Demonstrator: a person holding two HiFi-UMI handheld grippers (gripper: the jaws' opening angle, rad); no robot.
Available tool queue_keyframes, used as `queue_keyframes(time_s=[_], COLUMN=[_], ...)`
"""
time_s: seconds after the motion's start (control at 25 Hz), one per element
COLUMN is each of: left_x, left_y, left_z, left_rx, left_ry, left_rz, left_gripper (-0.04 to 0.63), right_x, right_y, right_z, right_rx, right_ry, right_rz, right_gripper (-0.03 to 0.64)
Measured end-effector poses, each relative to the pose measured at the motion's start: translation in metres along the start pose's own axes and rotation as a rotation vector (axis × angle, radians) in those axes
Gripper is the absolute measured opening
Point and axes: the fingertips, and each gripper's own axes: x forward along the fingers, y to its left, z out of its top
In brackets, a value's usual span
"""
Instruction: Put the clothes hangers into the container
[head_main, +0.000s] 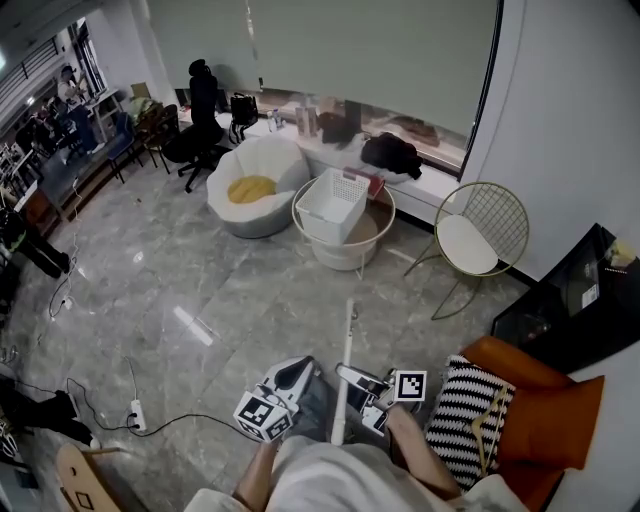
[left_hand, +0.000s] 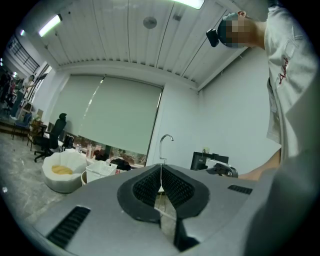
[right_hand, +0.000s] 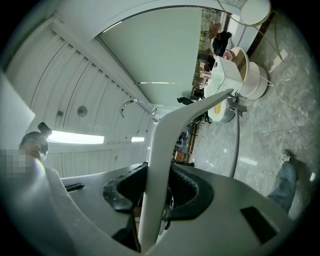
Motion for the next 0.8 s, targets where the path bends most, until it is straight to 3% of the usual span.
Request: queue_keyframes(time_s=[0.48, 0.8], left_x=[0.019, 0.049], left_y=[0.031, 0.078], left_z=[0.004, 0.008], left_rx=[-0.007, -0.023], left_ry=[-0.014, -0.015], left_rz=[0.03, 0.04], left_gripper=[0.029, 0.029], right_x=[0.021, 0.055], right_y=[-0.01, -0.034], right_z=[0.035, 0.071], right_rx=[-0.004, -0.001], right_ry=[0.016, 0.032], right_rz=[0.008, 0.005], right_gripper=[0.147, 0.147])
